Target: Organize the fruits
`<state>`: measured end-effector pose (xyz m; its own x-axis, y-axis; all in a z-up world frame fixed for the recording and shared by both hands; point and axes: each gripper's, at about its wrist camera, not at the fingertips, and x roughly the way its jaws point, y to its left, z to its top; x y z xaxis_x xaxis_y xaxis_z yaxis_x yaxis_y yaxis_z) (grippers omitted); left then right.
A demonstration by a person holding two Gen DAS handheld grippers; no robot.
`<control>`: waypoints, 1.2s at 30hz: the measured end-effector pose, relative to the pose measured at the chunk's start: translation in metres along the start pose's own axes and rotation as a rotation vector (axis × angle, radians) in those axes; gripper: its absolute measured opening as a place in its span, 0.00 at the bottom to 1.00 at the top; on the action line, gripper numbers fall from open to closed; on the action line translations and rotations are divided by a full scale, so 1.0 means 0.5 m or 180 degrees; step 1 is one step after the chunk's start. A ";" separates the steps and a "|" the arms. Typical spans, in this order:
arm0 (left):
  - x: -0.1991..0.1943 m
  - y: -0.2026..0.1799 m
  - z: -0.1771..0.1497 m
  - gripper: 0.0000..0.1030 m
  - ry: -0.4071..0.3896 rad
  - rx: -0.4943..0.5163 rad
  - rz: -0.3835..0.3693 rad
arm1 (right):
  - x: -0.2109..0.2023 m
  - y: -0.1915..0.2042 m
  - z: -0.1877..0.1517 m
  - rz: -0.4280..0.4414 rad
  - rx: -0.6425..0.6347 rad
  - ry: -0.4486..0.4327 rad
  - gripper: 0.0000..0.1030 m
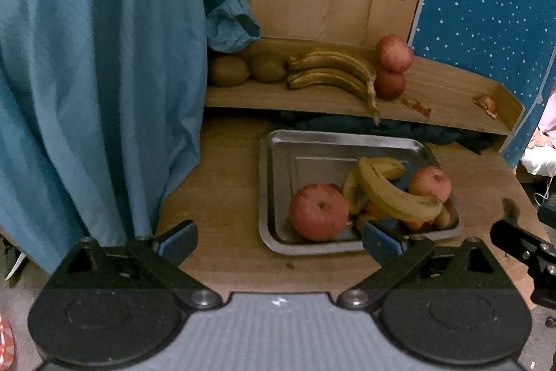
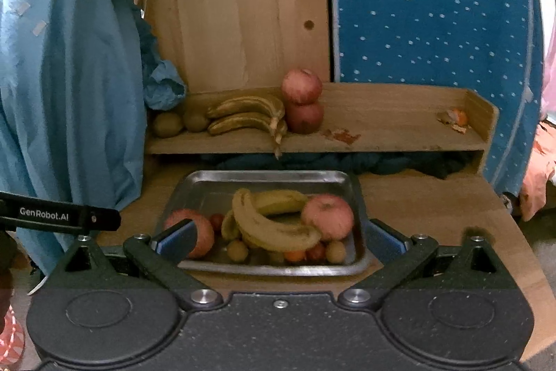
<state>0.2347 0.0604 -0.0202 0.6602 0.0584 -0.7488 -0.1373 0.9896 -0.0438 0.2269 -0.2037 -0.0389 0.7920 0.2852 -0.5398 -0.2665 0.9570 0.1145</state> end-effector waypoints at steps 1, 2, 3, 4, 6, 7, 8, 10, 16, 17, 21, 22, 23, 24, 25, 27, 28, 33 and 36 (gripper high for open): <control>-0.008 -0.006 -0.003 1.00 -0.0003 0.0000 0.0005 | -0.015 -0.009 -0.006 0.0000 0.0013 -0.0001 0.99; -0.019 -0.016 -0.009 1.00 0.0000 0.0012 0.0009 | -0.028 -0.017 -0.011 -0.0003 0.0034 -0.0001 0.99; -0.031 -0.025 -0.016 1.00 -0.0006 0.0040 0.0008 | -0.040 -0.025 -0.017 -0.0006 0.0057 -0.0009 0.99; -0.041 -0.031 -0.023 1.00 -0.0017 0.0063 0.0013 | -0.052 -0.033 -0.024 -0.0005 0.0075 -0.0012 0.99; -0.057 -0.044 -0.038 1.00 -0.0006 0.0077 0.0035 | -0.072 -0.045 -0.035 -0.0004 0.0088 0.0004 0.99; -0.066 -0.050 -0.048 1.00 0.0005 0.0067 0.0036 | -0.083 -0.050 -0.041 0.0001 0.0086 0.0003 0.99; -0.074 -0.054 -0.057 1.00 0.0006 0.0058 0.0039 | -0.092 -0.053 -0.046 0.0012 0.0079 -0.0001 0.99; -0.089 -0.061 -0.072 1.00 -0.0001 0.0044 0.0063 | -0.109 -0.058 -0.054 0.0050 0.0056 -0.0006 0.99; -0.135 -0.075 -0.112 1.00 -0.0068 -0.0011 0.0171 | -0.157 -0.064 -0.081 0.0167 -0.0003 -0.0025 0.99; -0.141 -0.078 -0.118 1.00 -0.0080 -0.0013 0.0186 | -0.163 -0.066 -0.086 0.0182 -0.0004 -0.0021 0.99; -0.157 -0.087 -0.138 1.00 -0.0063 -0.0006 0.0232 | -0.185 -0.072 -0.104 0.0218 0.0014 0.0001 0.99; -0.163 -0.089 -0.144 1.00 -0.0060 -0.0003 0.0239 | -0.191 -0.073 -0.108 0.0225 0.0022 0.0005 0.99; -0.167 -0.090 -0.147 1.00 -0.0058 0.0000 0.0243 | -0.195 -0.074 -0.111 0.0229 0.0029 0.0007 0.99; -0.172 -0.091 -0.150 1.00 -0.0057 0.0004 0.0248 | -0.197 -0.076 -0.113 0.0231 0.0037 0.0008 0.99; -0.178 -0.092 -0.153 1.00 -0.0057 0.0012 0.0255 | -0.201 -0.076 -0.115 0.0232 0.0045 0.0006 0.99; -0.186 -0.093 -0.158 1.00 -0.0058 0.0033 0.0268 | -0.206 -0.075 -0.119 0.0240 0.0060 0.0009 0.99; -0.190 -0.094 -0.161 1.00 -0.0057 0.0041 0.0272 | -0.209 -0.073 -0.120 0.0247 0.0063 0.0010 0.99; -0.200 -0.093 -0.171 1.00 -0.0076 0.0073 0.0262 | -0.211 -0.060 -0.130 0.0279 0.0058 0.0024 0.99; -0.199 -0.088 -0.169 1.00 -0.0073 0.0099 0.0243 | -0.211 -0.054 -0.127 0.0218 0.0083 0.0007 0.99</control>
<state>0.1126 0.0002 0.0001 0.6654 0.1364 -0.7339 -0.1651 0.9857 0.0336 0.1155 -0.2631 -0.0379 0.7711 0.3501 -0.5319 -0.3057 0.9363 0.1731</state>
